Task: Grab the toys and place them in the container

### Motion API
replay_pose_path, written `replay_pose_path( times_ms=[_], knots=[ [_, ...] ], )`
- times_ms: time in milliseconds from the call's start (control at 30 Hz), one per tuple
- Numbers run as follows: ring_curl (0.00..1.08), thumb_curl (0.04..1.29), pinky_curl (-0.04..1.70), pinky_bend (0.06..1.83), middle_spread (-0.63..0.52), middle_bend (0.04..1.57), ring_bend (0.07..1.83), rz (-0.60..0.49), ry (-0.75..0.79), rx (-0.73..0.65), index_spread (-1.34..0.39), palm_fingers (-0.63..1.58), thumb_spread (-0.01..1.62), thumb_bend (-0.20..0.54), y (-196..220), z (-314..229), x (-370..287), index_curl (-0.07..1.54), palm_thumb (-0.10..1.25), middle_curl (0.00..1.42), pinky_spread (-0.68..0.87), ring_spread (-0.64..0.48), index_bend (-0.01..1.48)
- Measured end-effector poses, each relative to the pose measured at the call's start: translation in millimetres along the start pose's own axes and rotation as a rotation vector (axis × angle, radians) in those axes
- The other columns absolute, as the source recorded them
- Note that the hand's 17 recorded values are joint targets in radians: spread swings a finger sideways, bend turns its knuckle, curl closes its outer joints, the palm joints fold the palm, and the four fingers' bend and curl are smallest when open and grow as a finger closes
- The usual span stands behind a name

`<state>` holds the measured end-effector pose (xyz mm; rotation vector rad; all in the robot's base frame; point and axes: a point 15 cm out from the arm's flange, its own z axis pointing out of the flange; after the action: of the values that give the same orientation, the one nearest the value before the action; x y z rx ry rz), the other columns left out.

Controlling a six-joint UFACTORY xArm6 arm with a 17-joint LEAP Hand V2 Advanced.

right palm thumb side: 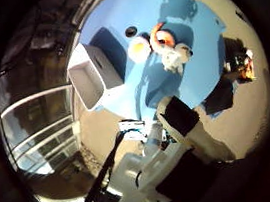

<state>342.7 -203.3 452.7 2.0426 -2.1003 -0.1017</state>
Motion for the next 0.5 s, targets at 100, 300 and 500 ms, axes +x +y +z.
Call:
replay_pose_path(
  times_ms=[100,300,500],
  knots=[
    [0.32,0.29,0.22,0.63,0.08,0.17,0.33,0.009,-0.013,-0.022,-0.17,0.07,1.24,-0.021,-2,13,14,0.27,0.55,0.31,0.42,0.29,0.16],
    [0.33,0.29,0.22,0.64,0.09,0.18,0.34,0.025,-0.041,-0.069,-0.17,0.05,1.23,-0.027,-35,62,43,0.25,0.53,0.31,0.41,0.29,0.15],
    [0.33,0.29,0.22,0.64,0.09,0.18,0.34,0.015,-0.086,-0.150,-0.15,0.04,1.21,-0.024,-56,160,46,0.24,0.52,0.31,0.41,0.29,0.16]
  ],
)
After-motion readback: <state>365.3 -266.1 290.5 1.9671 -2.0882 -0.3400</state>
